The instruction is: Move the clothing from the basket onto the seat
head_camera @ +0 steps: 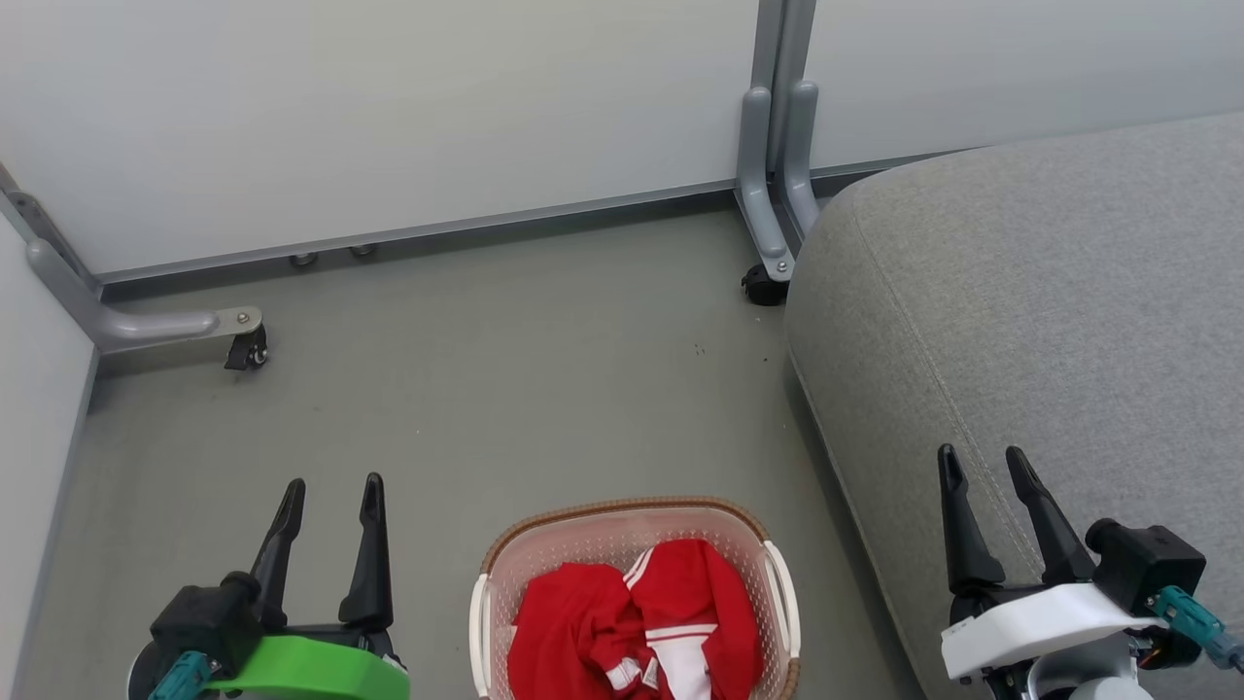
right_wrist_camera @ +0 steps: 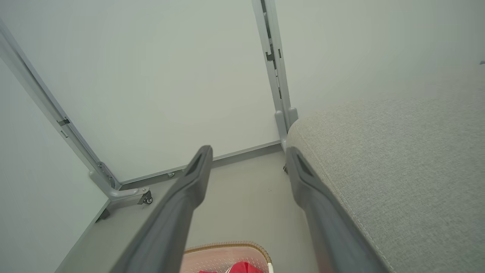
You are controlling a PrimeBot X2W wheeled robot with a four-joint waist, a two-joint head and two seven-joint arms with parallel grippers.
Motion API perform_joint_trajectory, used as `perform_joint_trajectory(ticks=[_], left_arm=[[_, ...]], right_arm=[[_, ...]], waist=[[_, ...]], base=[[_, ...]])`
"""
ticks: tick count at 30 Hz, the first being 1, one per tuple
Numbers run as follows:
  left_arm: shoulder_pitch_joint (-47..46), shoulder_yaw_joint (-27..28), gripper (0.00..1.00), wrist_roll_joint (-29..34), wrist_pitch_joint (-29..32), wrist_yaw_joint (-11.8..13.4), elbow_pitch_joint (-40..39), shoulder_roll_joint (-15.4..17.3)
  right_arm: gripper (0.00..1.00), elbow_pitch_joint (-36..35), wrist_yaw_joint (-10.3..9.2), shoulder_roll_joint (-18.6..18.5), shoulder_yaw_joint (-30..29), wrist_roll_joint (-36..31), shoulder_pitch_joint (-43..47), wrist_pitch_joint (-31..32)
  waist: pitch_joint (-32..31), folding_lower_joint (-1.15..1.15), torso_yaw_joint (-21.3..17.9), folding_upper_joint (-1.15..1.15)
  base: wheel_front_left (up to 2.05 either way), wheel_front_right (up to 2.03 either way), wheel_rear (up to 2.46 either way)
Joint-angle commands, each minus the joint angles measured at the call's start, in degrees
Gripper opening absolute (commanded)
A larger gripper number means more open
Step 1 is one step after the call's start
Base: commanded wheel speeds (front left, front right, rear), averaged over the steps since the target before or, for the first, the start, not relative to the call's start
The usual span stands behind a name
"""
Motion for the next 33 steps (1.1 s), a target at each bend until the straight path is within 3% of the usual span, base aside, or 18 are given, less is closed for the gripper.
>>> perform_joint_trajectory(ticks=[1,33], left_arm=[[0.37,-0.01,1.00,1.48,-0.46,-0.22,-0.58,0.48],[2.59,-1.88,1.00,17.20,-4.03,0.01,-1.03,0.44]], right_arm=[[1.00,-0.69,0.01,-0.31,0.19,-1.54,0.59,-0.52],[1.00,-1.82,0.01,-0.40,0.76,-15.36,2.63,-4.09]], waist=[[-0.07,0.00,-0.05,0.00],[-0.70,0.00,-0.75,0.00]], base=[[0.00,0.00,0.00],[0.00,0.00,0.00]])
